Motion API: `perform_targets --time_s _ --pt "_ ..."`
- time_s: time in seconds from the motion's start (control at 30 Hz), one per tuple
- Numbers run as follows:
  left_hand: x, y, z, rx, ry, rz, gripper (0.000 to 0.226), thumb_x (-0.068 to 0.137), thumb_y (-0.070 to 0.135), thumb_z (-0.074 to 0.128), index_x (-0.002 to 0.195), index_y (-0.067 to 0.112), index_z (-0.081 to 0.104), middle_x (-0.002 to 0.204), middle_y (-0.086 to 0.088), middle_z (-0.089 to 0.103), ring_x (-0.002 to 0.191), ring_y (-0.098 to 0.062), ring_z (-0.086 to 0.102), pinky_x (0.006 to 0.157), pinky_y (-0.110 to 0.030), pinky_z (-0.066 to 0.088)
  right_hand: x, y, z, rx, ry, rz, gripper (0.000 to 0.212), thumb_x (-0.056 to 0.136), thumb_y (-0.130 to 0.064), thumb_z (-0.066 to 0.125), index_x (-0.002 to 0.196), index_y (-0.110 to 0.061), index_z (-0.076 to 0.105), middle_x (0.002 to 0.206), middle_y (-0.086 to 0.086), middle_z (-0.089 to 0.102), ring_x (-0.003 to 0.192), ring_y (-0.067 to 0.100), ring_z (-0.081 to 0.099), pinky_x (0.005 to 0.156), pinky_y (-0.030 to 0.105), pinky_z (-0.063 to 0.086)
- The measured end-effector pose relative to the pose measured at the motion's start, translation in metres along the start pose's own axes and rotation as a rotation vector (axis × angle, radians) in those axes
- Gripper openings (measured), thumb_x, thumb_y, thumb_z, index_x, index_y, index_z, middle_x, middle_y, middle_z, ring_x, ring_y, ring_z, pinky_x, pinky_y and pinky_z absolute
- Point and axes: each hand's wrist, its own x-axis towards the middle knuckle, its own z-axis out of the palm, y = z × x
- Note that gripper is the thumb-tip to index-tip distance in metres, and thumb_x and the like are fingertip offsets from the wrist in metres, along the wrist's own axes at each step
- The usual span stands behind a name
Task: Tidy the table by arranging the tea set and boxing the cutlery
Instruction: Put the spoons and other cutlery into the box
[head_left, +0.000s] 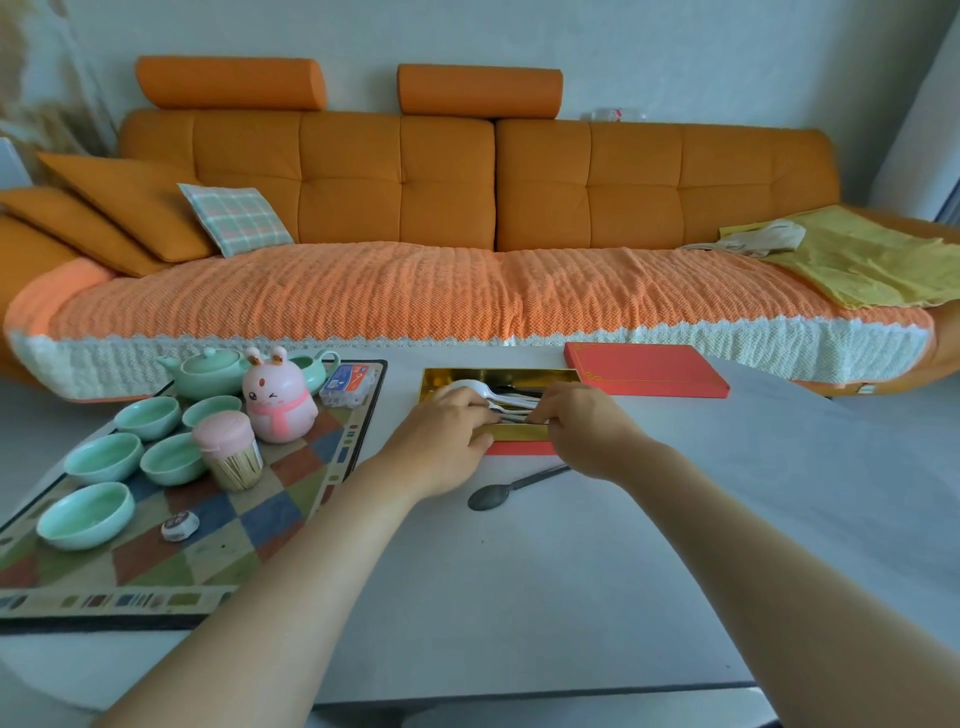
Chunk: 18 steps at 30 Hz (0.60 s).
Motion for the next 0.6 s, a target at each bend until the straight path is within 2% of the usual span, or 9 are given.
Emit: perform_targets --time_s 0.1,0.2,0.27,0.33,0.4,0.47,0.53,0.6 --pt "-0.005 0.003 -0.002 0.019 0.091 0.046 0.034 0.097 0.025 0.054 0.13 0.023 0.061 0.133 0.008 0.05 0.126 -0.013 0.036 0.107 -0.032 0.033 -0.004 0.002 -0.001 0.018 0.088 -0.03 0.042 0.088 0.001 0.043 0.105 -0.02 0.075 0.109 -0.001 0.061 0.105 0.021 0.054 0.09 0.038 0.048" --pt "-0.009 0.009 -0.008 -0.005 0.197 0.081 0.022 0.093 0.02 0.059 0.114 0.022 0.066 0.116 0.008 0.055 0.111 -0.011 0.045 0.092 -0.03 0.042 -0.01 0.001 -0.005 0.045 0.231 -0.119 0.039 0.083 0.006 0.05 0.096 -0.02 0.076 0.099 -0.001 0.063 0.093 0.022 0.057 0.078 0.039 0.051" --pt "-0.014 0.015 -0.011 -0.053 0.167 0.071 0.014 0.093 0.021 0.059 0.105 0.024 0.066 0.108 0.01 0.057 0.1 -0.009 0.051 0.076 -0.024 0.043 -0.016 -0.004 -0.01 0.068 0.235 -0.151 0.033 0.082 0.001 0.054 0.089 -0.022 0.077 0.092 -0.005 0.064 0.082 0.019 0.06 0.067 0.036 0.052" --pt "-0.02 0.019 -0.01 -0.077 0.049 0.04 0.012 0.092 0.025 0.059 0.102 0.026 0.065 0.104 0.009 0.06 0.087 -0.007 0.054 0.066 -0.021 0.04 -0.022 -0.011 -0.014 0.071 0.135 -0.127 0.028 0.084 -0.009 0.056 0.092 -0.026 0.077 0.092 -0.01 0.066 0.081 0.016 0.062 0.066 0.031 0.052" --pt "-0.024 0.022 -0.006 -0.049 -0.109 0.002 0.022 0.088 0.038 0.062 0.108 0.029 0.064 0.107 0.011 0.058 0.088 -0.007 0.054 0.068 -0.022 0.043 -0.029 -0.015 -0.013 0.025 -0.014 -0.092 0.026 0.089 -0.018 0.056 0.102 -0.031 0.075 0.1 -0.013 0.068 0.088 0.012 0.062 0.073 0.028 0.052" --pt "-0.027 0.023 -0.003 -0.005 -0.225 -0.024 0.036 0.083 0.05 0.064 0.113 0.031 0.063 0.11 0.012 0.054 0.095 -0.01 0.054 0.078 -0.028 0.049 -0.034 -0.015 -0.01 -0.018 -0.123 -0.072 0.023 0.092 -0.025 0.06 0.111 -0.032 0.071 0.111 -0.014 0.065 0.099 0.01 0.058 0.085 0.026 0.05" --pt "-0.027 0.022 -0.002 -0.01 -0.254 -0.04 0.034 0.083 0.049 0.065 0.113 0.034 0.064 0.111 0.012 0.051 0.1 -0.011 0.054 0.085 -0.032 0.051 -0.036 -0.015 -0.008 -0.043 -0.179 -0.064 0.021 0.093 -0.029 0.062 0.112 -0.032 0.071 0.114 -0.012 0.062 0.106 0.011 0.055 0.093 0.029 0.047" --pt "-0.026 0.021 -0.004 -0.042 -0.268 -0.057 0.025 0.085 0.042 0.067 0.109 0.035 0.064 0.109 0.012 0.051 0.099 -0.011 0.054 0.086 -0.032 0.051 -0.037 -0.014 -0.007 -0.047 -0.183 -0.047 0.019 0.093 -0.031 0.062 0.109 -0.033 0.073 0.11 -0.011 0.062 0.104 0.011 0.054 0.091 0.029 0.045"
